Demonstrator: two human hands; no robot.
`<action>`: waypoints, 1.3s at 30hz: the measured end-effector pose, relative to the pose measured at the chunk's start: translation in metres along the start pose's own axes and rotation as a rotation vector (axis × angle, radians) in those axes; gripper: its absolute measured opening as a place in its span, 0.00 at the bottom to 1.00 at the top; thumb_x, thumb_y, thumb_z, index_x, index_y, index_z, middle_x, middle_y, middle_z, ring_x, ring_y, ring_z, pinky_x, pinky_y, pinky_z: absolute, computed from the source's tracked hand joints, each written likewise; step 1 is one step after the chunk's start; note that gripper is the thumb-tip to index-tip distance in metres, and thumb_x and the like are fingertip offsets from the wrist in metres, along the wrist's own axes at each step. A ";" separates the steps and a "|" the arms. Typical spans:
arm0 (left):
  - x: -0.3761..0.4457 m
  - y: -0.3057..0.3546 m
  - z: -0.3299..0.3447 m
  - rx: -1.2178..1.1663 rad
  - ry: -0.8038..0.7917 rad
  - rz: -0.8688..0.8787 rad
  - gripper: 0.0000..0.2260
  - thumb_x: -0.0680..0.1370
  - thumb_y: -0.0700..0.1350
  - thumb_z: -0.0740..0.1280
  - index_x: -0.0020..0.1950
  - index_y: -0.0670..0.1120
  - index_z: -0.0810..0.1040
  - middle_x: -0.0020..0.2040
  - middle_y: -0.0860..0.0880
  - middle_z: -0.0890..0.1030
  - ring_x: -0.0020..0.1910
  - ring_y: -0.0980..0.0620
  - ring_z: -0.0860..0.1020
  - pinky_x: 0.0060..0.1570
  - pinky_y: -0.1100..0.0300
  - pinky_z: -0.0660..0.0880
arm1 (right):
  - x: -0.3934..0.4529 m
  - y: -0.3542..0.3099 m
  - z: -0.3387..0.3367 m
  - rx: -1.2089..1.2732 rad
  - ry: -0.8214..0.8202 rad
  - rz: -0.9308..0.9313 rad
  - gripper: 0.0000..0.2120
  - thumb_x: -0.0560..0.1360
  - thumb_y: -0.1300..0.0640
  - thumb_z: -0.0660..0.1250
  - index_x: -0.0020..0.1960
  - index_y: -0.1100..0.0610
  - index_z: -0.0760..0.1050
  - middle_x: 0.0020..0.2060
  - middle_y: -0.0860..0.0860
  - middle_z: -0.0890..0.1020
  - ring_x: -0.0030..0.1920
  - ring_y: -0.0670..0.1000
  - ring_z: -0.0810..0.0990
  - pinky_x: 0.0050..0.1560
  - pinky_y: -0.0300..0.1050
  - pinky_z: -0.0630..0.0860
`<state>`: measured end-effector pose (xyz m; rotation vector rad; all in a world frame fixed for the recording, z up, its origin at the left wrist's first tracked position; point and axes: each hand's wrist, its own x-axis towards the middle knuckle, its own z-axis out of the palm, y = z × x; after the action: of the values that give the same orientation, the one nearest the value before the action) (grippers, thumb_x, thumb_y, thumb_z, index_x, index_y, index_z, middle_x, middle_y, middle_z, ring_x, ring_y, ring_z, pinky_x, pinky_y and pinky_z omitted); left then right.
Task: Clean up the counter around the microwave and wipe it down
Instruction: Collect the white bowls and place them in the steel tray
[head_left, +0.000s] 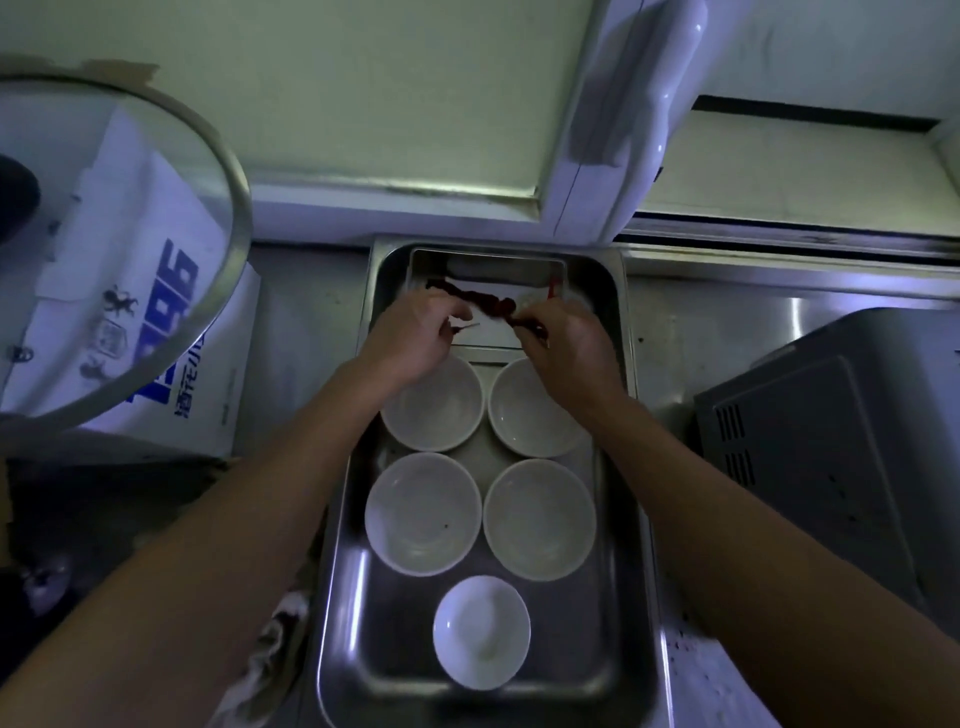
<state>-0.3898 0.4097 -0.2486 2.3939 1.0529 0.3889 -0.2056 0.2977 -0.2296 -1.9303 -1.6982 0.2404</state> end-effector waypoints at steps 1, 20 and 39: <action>-0.002 -0.002 0.001 0.004 0.002 0.007 0.13 0.78 0.35 0.66 0.60 0.45 0.82 0.58 0.46 0.82 0.57 0.47 0.79 0.57 0.52 0.77 | 0.007 0.001 0.004 -0.013 0.000 -0.023 0.07 0.76 0.60 0.71 0.53 0.59 0.83 0.45 0.54 0.84 0.46 0.52 0.80 0.47 0.48 0.78; -0.051 0.009 0.007 0.224 0.006 0.175 0.15 0.76 0.41 0.62 0.62 0.44 0.80 0.61 0.45 0.81 0.61 0.42 0.78 0.56 0.46 0.73 | -0.009 -0.014 -0.006 -0.159 -0.214 0.011 0.17 0.78 0.57 0.67 0.67 0.55 0.76 0.63 0.54 0.80 0.61 0.56 0.78 0.60 0.59 0.76; -0.209 0.214 0.053 0.159 -0.152 0.299 0.19 0.79 0.51 0.55 0.57 0.45 0.82 0.53 0.46 0.84 0.53 0.43 0.80 0.49 0.47 0.78 | -0.321 -0.034 -0.113 -0.041 -0.208 0.284 0.13 0.77 0.52 0.61 0.57 0.55 0.79 0.53 0.53 0.82 0.52 0.59 0.80 0.48 0.56 0.79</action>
<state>-0.3749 0.1125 -0.1893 2.6840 0.6830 0.2259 -0.2404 -0.0404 -0.1888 -2.2413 -1.5586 0.5336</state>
